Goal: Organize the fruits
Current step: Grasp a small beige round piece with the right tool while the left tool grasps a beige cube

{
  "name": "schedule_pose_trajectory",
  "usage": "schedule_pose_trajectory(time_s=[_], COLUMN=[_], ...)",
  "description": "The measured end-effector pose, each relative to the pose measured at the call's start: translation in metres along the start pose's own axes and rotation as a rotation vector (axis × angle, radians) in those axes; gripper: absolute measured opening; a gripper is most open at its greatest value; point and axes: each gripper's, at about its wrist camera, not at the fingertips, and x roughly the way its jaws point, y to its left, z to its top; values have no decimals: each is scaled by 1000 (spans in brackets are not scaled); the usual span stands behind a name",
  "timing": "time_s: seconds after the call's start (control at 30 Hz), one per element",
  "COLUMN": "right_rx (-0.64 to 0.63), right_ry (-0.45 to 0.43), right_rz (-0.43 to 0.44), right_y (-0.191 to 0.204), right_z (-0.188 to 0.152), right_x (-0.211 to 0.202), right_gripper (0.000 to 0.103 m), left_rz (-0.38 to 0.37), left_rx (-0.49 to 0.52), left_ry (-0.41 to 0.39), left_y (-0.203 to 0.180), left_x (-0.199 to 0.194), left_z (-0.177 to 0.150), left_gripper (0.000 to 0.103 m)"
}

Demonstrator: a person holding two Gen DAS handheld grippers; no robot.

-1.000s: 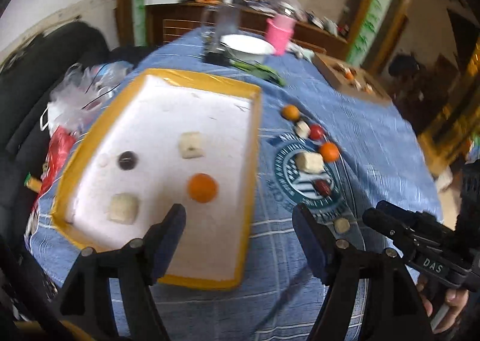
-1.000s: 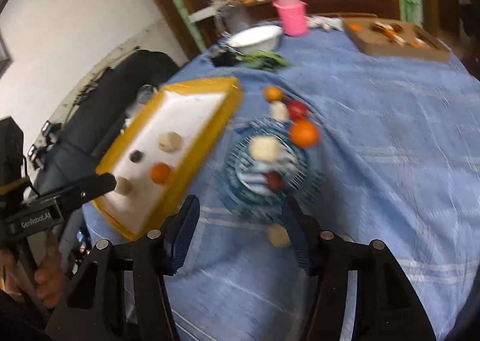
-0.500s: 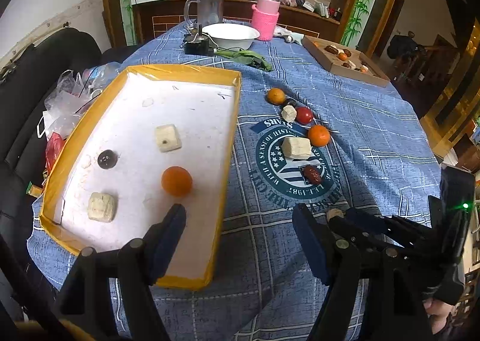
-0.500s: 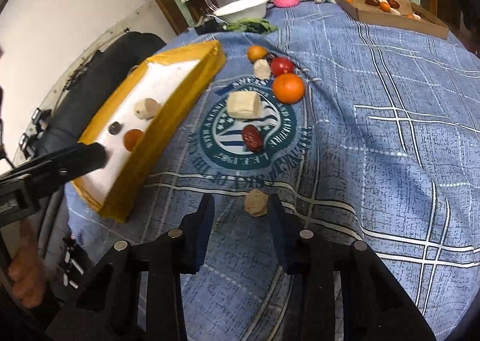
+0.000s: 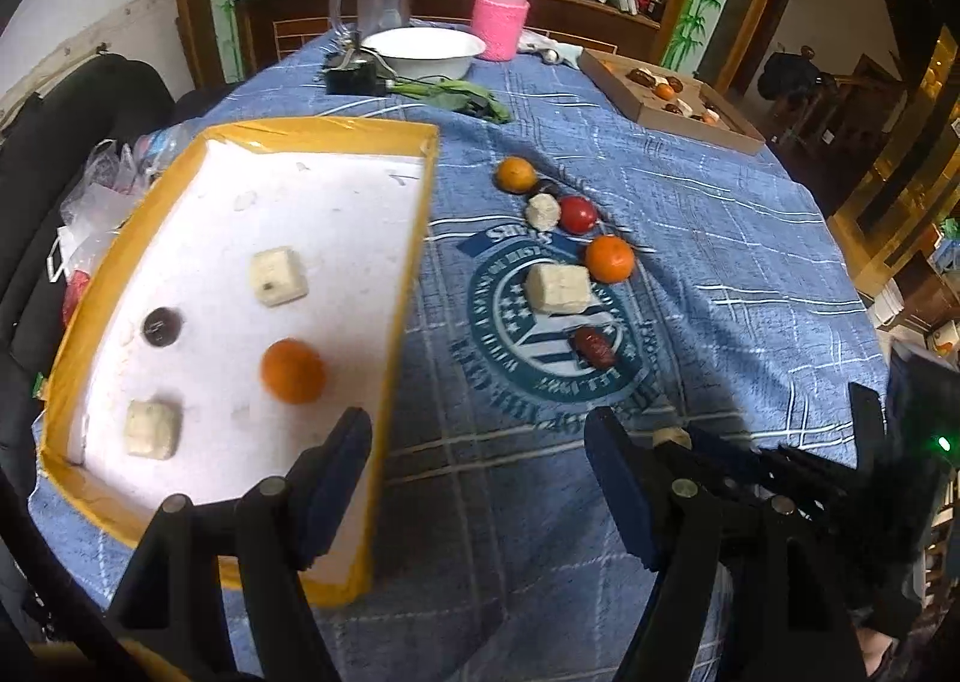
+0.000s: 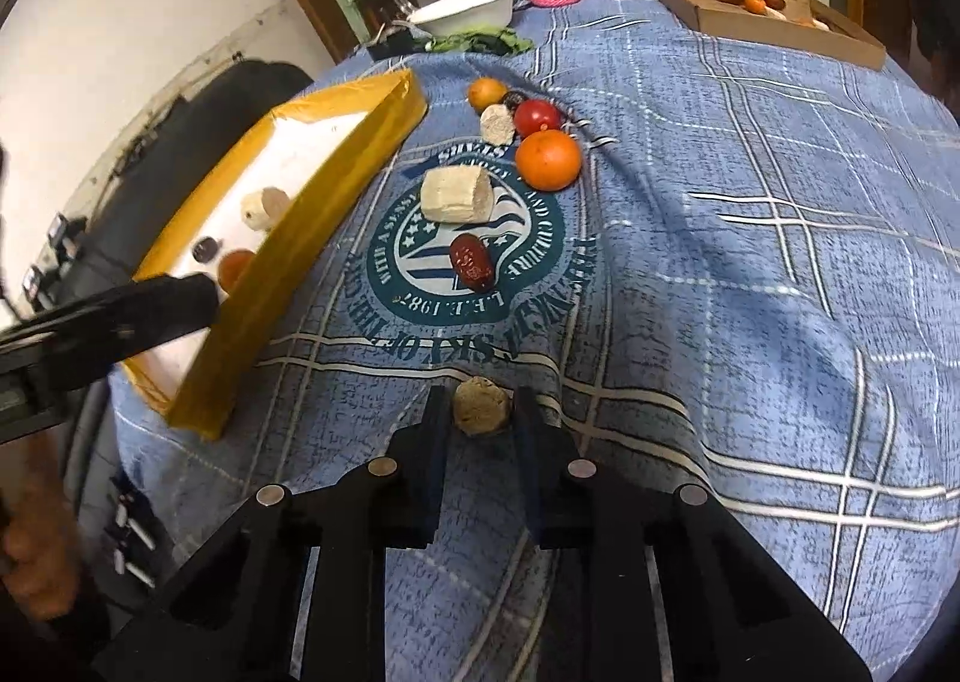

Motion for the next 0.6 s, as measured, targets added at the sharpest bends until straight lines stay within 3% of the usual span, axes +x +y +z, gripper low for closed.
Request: schedule_pose_trajectory(time_s=[0.37, 0.5, 0.6], right_rx=[105, 132, 145], right_ry=[-71, -77, -78], right_rz=[-18, -16, -19], right_y=[-28, -35, -38], right_z=[-1, -4, -7], right_x=[-24, -26, -27], right_gripper=[20, 20, 20], left_rz=[-5, 16, 48], left_rx=[60, 79, 95], left_ry=[38, 76, 98], left_y=[-40, -51, -58], left_x=[52, 80, 96], left_z=[53, 64, 63], left_gripper=[76, 69, 56])
